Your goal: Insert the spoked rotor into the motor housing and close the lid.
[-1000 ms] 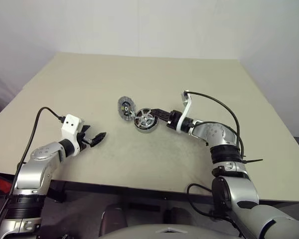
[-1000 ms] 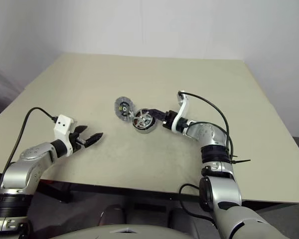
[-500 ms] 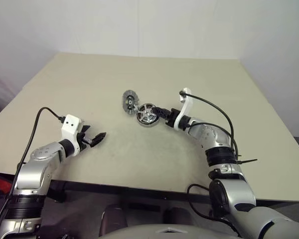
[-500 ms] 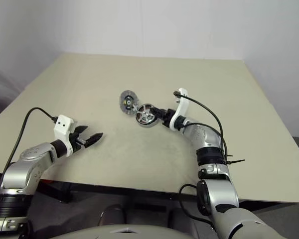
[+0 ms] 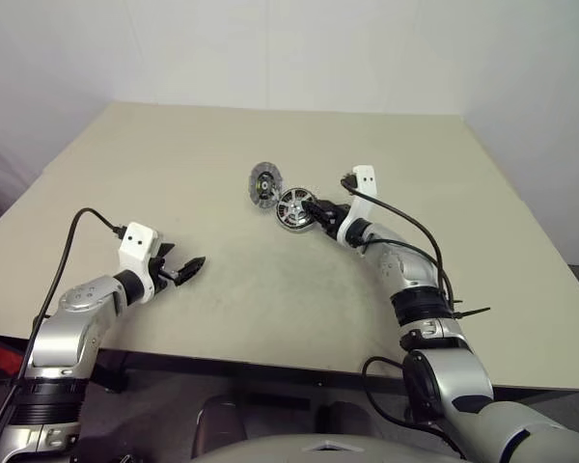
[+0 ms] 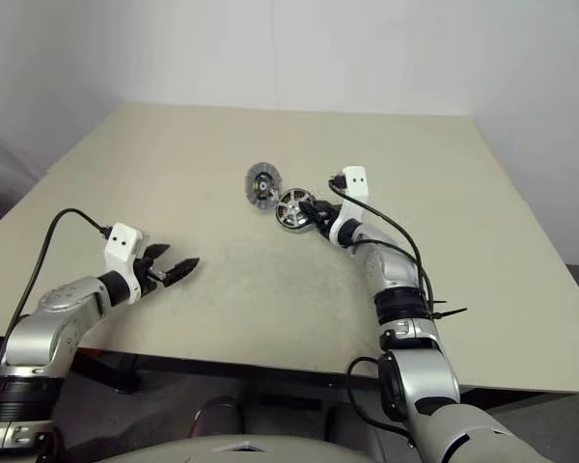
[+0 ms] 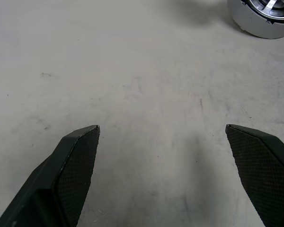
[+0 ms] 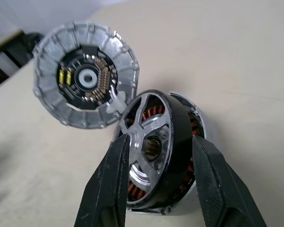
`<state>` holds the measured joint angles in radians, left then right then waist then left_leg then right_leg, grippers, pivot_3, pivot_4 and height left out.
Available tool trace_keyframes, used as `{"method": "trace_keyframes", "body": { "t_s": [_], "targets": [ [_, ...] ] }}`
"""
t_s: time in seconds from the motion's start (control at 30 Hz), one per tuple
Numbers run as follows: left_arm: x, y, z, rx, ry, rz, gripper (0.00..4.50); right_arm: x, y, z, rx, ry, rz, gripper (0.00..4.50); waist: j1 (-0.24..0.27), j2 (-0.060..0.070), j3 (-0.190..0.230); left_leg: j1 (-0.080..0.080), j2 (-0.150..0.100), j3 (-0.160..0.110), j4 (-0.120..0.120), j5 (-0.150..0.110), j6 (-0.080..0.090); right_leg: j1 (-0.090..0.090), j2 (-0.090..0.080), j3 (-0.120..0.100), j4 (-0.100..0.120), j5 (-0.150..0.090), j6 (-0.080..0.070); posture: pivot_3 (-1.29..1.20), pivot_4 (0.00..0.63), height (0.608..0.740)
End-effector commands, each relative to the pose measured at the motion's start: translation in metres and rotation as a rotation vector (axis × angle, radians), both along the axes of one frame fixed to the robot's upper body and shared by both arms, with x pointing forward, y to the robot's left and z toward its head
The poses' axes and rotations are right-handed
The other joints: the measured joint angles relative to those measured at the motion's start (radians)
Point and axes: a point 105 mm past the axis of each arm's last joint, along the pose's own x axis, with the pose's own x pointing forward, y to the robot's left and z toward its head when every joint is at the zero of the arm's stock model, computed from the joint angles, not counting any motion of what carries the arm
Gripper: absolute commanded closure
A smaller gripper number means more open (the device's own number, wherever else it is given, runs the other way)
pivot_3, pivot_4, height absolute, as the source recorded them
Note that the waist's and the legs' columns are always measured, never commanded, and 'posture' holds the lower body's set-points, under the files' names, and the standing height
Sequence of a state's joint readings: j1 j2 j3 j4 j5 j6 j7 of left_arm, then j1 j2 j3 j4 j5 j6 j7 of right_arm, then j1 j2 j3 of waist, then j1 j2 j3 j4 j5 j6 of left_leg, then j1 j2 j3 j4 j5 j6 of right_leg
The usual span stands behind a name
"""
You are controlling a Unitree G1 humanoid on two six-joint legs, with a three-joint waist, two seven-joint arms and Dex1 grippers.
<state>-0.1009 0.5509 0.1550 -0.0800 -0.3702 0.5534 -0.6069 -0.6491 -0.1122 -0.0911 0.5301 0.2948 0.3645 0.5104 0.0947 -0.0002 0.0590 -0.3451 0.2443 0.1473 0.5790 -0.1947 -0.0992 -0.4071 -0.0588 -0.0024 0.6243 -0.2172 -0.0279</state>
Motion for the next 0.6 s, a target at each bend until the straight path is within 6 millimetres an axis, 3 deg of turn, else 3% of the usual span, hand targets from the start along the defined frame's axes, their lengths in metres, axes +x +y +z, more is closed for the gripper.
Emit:
{"method": "trace_keyframes", "body": {
  "t_s": [0.03, 0.6],
  "targets": [
    [0.002, -0.001, 0.01, 0.006, -0.037, -0.009, 0.0, 0.008, -0.009, 0.019, -0.059, -0.129, -0.056, 2.22, 0.0, 0.0, 0.0, 0.0, 0.0, 0.0, 0.0, 0.0, 0.0, 0.0, 0.0, 0.0, 0.0, 0.0, 0.0, 0.0, 0.0, 0.74],
    [0.002, -0.002, 0.009, 0.001, -0.038, -0.008, 0.0, 0.025, -0.032, 0.027, -0.246, -0.309, -0.234, 2.22, -0.005, 0.0, 0.0, -0.001, 0.0, 0.0, 0.0, 0.0, 0.0, 0.0, 0.001, 0.001, 0.0, 0.0, 0.0, 0.0, 0.0, 0.74]
  ]
}}
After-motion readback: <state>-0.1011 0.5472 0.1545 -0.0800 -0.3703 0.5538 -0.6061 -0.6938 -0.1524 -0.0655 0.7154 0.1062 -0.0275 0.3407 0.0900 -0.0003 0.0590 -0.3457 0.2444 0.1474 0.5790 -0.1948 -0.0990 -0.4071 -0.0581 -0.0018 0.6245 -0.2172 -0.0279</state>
